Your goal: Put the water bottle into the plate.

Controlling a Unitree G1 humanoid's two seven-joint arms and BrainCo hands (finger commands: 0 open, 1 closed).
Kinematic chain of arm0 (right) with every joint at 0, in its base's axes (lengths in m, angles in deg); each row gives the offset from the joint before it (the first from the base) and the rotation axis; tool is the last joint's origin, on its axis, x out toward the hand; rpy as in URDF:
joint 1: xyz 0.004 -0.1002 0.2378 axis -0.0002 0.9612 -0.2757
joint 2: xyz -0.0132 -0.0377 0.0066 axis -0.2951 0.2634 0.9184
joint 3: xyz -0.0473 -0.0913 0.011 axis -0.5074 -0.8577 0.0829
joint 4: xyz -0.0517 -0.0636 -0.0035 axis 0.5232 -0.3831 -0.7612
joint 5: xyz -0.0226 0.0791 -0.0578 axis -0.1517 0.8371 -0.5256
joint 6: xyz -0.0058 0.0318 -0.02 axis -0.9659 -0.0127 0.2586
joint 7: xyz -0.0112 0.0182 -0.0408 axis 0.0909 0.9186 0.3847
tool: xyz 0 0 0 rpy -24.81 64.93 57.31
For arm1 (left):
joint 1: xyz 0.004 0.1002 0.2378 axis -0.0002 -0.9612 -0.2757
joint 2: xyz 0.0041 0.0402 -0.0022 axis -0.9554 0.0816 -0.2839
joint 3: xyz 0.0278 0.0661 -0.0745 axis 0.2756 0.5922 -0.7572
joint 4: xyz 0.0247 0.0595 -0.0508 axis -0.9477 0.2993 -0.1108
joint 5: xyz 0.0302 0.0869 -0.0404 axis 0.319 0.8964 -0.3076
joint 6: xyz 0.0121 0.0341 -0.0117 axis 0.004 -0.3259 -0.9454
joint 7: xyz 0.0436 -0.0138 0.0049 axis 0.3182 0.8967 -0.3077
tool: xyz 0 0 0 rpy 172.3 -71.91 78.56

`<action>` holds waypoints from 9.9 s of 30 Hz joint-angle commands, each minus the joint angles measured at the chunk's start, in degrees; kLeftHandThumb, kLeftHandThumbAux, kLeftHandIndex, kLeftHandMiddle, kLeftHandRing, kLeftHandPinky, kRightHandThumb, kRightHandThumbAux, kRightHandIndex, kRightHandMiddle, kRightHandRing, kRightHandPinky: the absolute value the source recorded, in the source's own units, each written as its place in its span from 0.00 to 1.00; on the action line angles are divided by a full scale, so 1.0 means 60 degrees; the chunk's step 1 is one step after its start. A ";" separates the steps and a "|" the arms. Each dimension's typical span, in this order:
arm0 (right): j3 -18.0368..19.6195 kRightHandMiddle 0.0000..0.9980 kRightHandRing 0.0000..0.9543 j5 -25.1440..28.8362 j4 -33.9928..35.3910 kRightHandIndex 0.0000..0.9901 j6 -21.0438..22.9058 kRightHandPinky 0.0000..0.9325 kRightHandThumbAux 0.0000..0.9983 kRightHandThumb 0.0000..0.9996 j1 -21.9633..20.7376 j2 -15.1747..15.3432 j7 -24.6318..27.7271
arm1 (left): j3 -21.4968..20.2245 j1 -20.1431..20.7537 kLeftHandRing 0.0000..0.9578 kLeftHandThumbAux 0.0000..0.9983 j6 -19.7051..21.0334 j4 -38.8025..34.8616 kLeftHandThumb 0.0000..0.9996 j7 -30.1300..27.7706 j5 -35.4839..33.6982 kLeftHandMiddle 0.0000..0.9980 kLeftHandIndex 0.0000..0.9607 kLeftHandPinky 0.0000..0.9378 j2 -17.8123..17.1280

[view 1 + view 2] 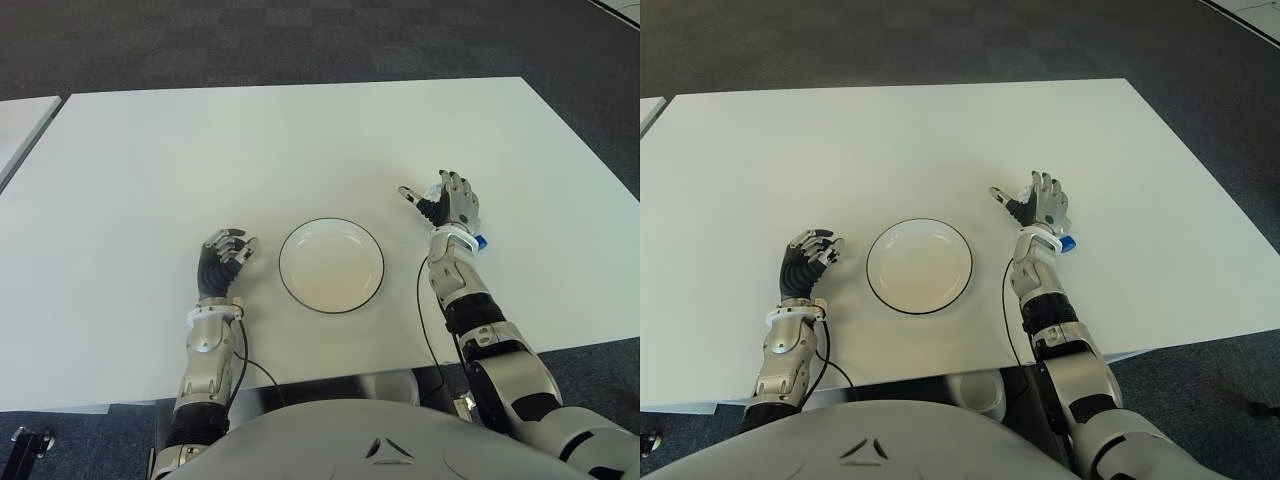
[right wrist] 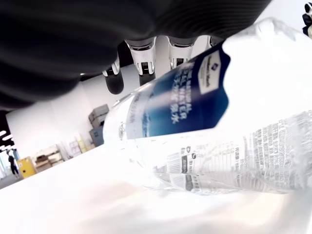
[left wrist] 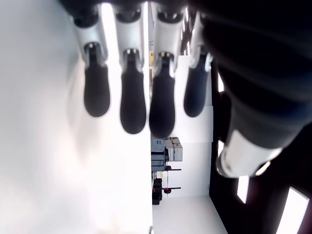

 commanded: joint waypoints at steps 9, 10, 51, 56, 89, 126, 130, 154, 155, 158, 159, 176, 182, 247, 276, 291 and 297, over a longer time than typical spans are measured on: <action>0.0091 0.00 0.00 0.0839 -0.2226 0.00 0.0669 0.00 0.18 0.57 0.0058 -0.0278 -0.0019 | 0.0000 -0.0045 0.61 0.72 0.0512 0.0059 0.71 0.0112 0.0045 0.61 0.45 0.60 0.0113; 0.0105 0.00 0.00 0.0891 -0.2490 0.00 0.0590 0.00 0.18 0.56 0.0019 -0.0275 -0.0097 | -0.0001 -0.0043 0.61 0.72 0.0522 0.0054 0.71 0.0103 0.0032 0.61 0.45 0.60 0.0119; 0.0744 0.00 0.00 0.2276 -0.5989 0.00 0.1534 0.01 0.31 0.47 -0.1530 -0.0223 0.0431 | -0.0083 -0.0110 0.61 0.72 0.0631 -0.0224 0.71 -0.0027 -0.0041 0.60 0.45 0.61 0.0022; 0.0721 0.00 0.00 0.2317 -0.6084 0.00 0.1612 0.12 0.37 0.45 -0.1655 -0.0117 0.0467 | -0.0101 -0.0113 0.61 0.72 0.0630 -0.0232 0.71 0.0027 -0.0020 0.60 0.45 0.61 0.0031; 0.0305 0.60 0.64 0.2500 -0.5885 0.44 0.1044 0.70 0.72 0.69 -0.1468 -0.0063 0.0026 | -0.0073 -0.0115 0.61 0.72 0.0698 -0.0247 0.71 0.0154 0.0150 0.60 0.45 0.60 0.0033; 0.1234 0.83 0.86 0.3348 -0.2919 0.44 -0.4046 0.88 0.73 0.70 0.0188 -0.0668 -0.3948 | -0.0079 -0.0094 0.61 0.72 0.0570 -0.0127 0.70 0.0025 0.0007 0.61 0.45 0.60 0.0055; 0.1153 0.84 0.87 0.3277 -0.1761 0.44 -0.4263 0.89 0.73 0.70 0.0318 -0.0931 -0.4087 | -0.0058 -0.0087 0.61 0.72 0.0638 -0.0141 0.70 0.0062 0.0046 0.61 0.45 0.60 0.0059; -0.0398 0.91 0.94 0.2013 0.2749 0.44 -0.5920 0.95 0.73 0.70 0.1512 -0.1026 -0.3031 | -0.0054 -0.0147 0.61 0.72 0.0825 -0.0248 0.71 0.0064 0.0108 0.60 0.45 0.60 0.0075; -0.0454 0.90 0.94 0.1982 0.2824 0.44 -0.5986 0.94 0.73 0.70 0.1549 -0.0991 -0.2937 | -0.0058 -0.0141 0.61 0.72 0.0792 -0.0226 0.71 0.0055 0.0096 0.60 0.45 0.60 0.0075; -0.0587 0.90 0.94 0.1899 0.2864 0.44 -0.6303 0.94 0.73 0.70 0.1599 -0.0859 -0.2754 | -0.0059 -0.0124 0.61 0.72 0.0646 -0.0142 0.70 0.0062 0.0098 0.60 0.45 0.61 0.0073; -0.0832 0.90 0.94 0.1726 0.2922 0.44 -0.6490 0.94 0.73 0.70 0.1672 -0.0893 -0.2750 | -0.0055 -0.0120 0.61 0.72 0.0588 -0.0118 0.70 0.0060 0.0106 0.61 0.45 0.61 0.0065; -0.2441 0.90 0.94 0.1349 0.2191 0.44 -0.9581 0.95 0.73 0.70 0.1546 -0.0230 -0.0819 | -0.0051 -0.0143 0.62 0.72 0.0512 -0.0140 0.70 0.0135 0.0199 0.61 0.45 0.61 0.0005; -0.2982 0.89 0.93 0.1397 0.2426 0.44 -0.9533 0.93 0.73 0.70 0.1780 0.0031 0.0759 | -0.0056 -0.0109 0.62 0.72 0.0650 -0.0137 0.70 0.0112 0.0188 0.61 0.45 0.61 0.0023; -0.4014 0.01 0.03 0.0838 0.6150 0.01 -0.4764 0.07 0.77 0.23 0.2526 0.1120 0.7701 | -0.0077 -0.0104 0.62 0.72 0.0667 -0.0298 0.71 0.0373 0.0567 0.61 0.45 0.61 -0.0007; -0.3917 0.00 0.00 -0.0299 0.5928 0.00 -0.5180 0.00 0.17 0.66 0.3053 0.0867 0.4856 | -0.0035 -0.0151 0.62 0.72 0.0962 -0.0512 0.70 0.0332 0.0603 0.62 0.45 0.60 0.0001; -0.3782 0.00 0.00 -0.1762 0.6129 0.00 -0.4311 0.00 0.12 0.61 0.3326 0.0439 0.3192 | -0.0056 -0.0150 0.61 0.72 0.0955 -0.0475 0.70 0.0186 0.0374 0.61 0.45 0.60 -0.0008; -0.3524 0.00 0.00 -0.1747 0.6087 0.00 -0.4327 0.00 0.12 0.58 0.3582 0.0115 0.1816 | -0.0085 -0.0134 0.61 0.72 0.0980 -0.0430 0.70 0.0202 0.0315 0.61 0.45 0.59 0.0002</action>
